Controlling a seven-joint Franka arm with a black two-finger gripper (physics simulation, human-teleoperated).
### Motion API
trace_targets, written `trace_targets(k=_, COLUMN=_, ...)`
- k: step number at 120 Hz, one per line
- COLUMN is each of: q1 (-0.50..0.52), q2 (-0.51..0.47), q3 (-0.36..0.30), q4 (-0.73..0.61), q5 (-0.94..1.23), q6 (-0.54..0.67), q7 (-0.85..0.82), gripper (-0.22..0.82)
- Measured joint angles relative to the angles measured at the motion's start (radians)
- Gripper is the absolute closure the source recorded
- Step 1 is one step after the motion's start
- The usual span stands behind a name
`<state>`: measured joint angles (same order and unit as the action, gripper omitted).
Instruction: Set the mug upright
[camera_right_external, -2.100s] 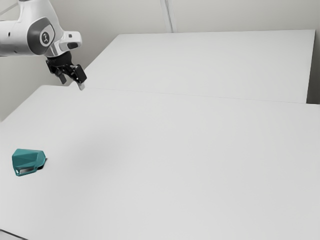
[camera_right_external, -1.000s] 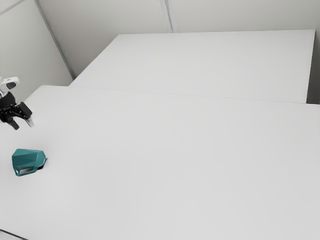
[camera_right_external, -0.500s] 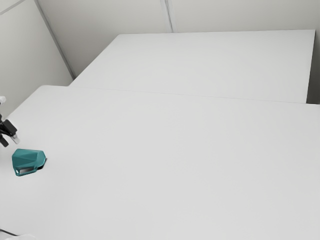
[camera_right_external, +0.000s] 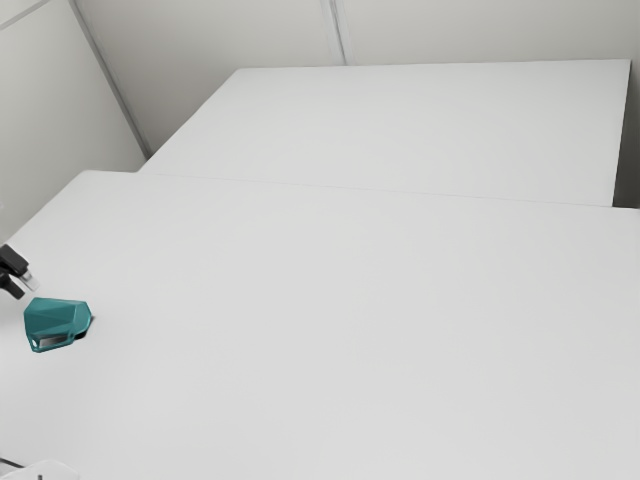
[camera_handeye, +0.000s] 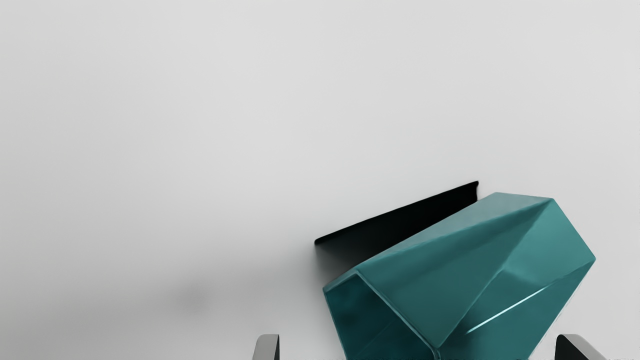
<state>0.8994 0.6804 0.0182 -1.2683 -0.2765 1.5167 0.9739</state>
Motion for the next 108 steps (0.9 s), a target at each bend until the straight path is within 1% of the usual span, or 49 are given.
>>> trace_targets(k=19, q1=0.017, q2=0.001, q3=-0.004, q4=-0.022, q5=-0.013, q6=-0.031, q7=0.016, gripper=0.0)
trace_targets(k=51, q1=0.019, q2=-0.006, q3=0.009, q4=-0.063, q5=-0.051, q6=-0.062, q7=0.014, gripper=0.0)
trace_targets(k=108, q1=0.04, q2=-0.006, q3=0.023, q4=-0.11, q5=-0.192, q6=-0.105, q7=-0.06, gripper=0.0)
